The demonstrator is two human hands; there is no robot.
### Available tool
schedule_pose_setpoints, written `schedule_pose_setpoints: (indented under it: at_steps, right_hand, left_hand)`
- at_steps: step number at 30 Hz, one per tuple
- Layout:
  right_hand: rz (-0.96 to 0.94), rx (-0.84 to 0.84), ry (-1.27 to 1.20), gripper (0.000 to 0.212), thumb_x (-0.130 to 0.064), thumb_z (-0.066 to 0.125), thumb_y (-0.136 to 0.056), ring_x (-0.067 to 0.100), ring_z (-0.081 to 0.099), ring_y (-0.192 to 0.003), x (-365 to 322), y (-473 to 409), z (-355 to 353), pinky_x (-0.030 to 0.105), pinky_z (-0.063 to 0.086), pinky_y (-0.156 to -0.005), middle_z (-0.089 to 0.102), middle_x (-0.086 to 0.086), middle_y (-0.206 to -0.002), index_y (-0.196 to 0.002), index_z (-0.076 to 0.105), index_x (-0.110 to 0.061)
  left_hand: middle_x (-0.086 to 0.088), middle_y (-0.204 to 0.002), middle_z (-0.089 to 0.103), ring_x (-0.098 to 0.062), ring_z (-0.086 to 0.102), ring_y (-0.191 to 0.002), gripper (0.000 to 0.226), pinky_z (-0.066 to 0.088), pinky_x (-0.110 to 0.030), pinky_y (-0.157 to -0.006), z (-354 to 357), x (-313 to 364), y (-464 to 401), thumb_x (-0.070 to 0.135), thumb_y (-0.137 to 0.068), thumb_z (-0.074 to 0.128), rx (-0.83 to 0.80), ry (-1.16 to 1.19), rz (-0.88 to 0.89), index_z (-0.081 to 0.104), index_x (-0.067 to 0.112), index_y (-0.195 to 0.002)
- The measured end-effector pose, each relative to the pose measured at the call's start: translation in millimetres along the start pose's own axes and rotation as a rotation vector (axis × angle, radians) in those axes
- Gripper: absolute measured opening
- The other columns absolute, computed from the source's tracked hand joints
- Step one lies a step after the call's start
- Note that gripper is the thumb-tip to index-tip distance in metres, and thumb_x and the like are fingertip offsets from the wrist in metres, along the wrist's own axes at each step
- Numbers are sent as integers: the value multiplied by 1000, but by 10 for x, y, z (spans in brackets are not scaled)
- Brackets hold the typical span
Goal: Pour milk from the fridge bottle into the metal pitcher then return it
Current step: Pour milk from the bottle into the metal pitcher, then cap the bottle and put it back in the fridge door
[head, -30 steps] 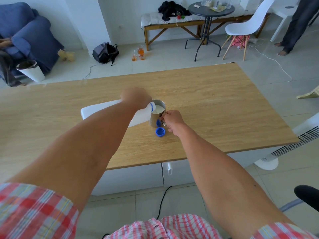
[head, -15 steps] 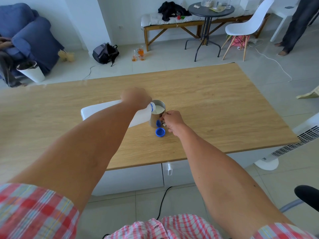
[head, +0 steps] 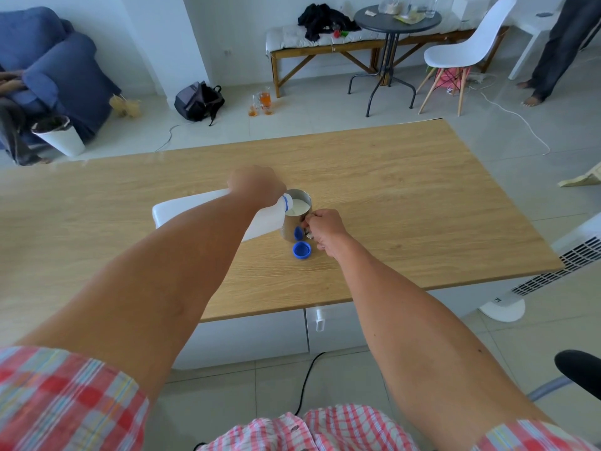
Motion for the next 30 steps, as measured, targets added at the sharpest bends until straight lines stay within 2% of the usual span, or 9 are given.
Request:
schedule_pose_setpoints:
  at_steps: [3,8,11,16,19,22,24,26,30]
  right_hand:
    - [-3,-6,10,22,-5,46,-100,13,33,-49,4,-6,-2,16,24,-32,48,7,-70,-92,67,-7]
    - [-7,8,56,24,-8,47,-100,15,35,-50,-5,-28,-2,19,26,-35,53,7,-71,-91,69,-7]
    - [-22,21,66,25,-10,48,-100,17,44,-53,13,-41,-7,23,31,-39,61,9,-77,-90,70,-6]
    - [-53,80,115,27,-17,55,-101,21,55,-56,34,-94,-31,28,44,-43,67,10,-77,-89,74,-3]
    - [-78,105,117,28,-18,58,-100,23,59,-55,20,-107,-53,37,57,-55,72,18,-83,-88,70,4]
    - [-135,154,112,23,-25,56,-93,24,59,-55,6,5,-75,39,55,-55,68,14,-80,-81,60,-6]
    - [-166,246,89,21,-33,53,-83,22,63,-67,50,161,-114,39,54,-61,67,8,-93,-89,56,-12]
    - [-189,349,104,26,-36,53,-82,22,64,-81,153,327,-151,42,55,-72,62,3,-104,-101,52,-18]
    - [-157,383,155,24,-36,60,-80,20,64,-81,418,499,-80,34,48,-63,62,-3,-98,-96,50,-21]
  left_hand:
    - [-4,-81,58,-20,50,-65,30,39,-33,-64,5,-22,12,36,-97,42,-5,22,-8,63,15,-93]
    - [-5,-83,58,-26,57,-77,32,43,-36,-70,78,-138,60,39,-97,41,-16,144,-53,60,14,-93]
    - [-5,-81,57,-29,59,-80,33,41,-35,-70,148,-220,112,41,-98,39,-16,251,-87,57,15,-88]
    - [-5,-79,57,-22,51,-66,38,35,-33,-61,240,-369,217,41,-98,37,29,423,-155,55,14,-77]
    - [-7,-75,57,-23,50,-63,42,34,-33,-58,193,-487,279,42,-96,36,87,586,-209,54,11,-75]
    - [-4,-69,51,-23,45,-59,43,34,-32,-57,126,-645,335,44,-94,35,178,757,-277,45,9,-70]
    - [-2,-65,40,-22,37,-57,41,29,-31,-55,96,-760,387,42,-94,36,244,875,-317,35,12,-66]
    - [-1,-64,33,-20,30,-57,39,25,-32,-55,98,-861,434,40,-94,36,300,999,-338,31,15,-65]
    - [0,-61,25,-15,22,-55,35,19,-33,-54,189,-987,516,34,-93,36,440,1272,-333,29,13,-65]
Point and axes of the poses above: each hand's wrist, its own y-axis away from the middle knuckle, its own z-axis out of the palm, x = y × z, the point moved 7 cm from there along -y, towards the middle knuckle
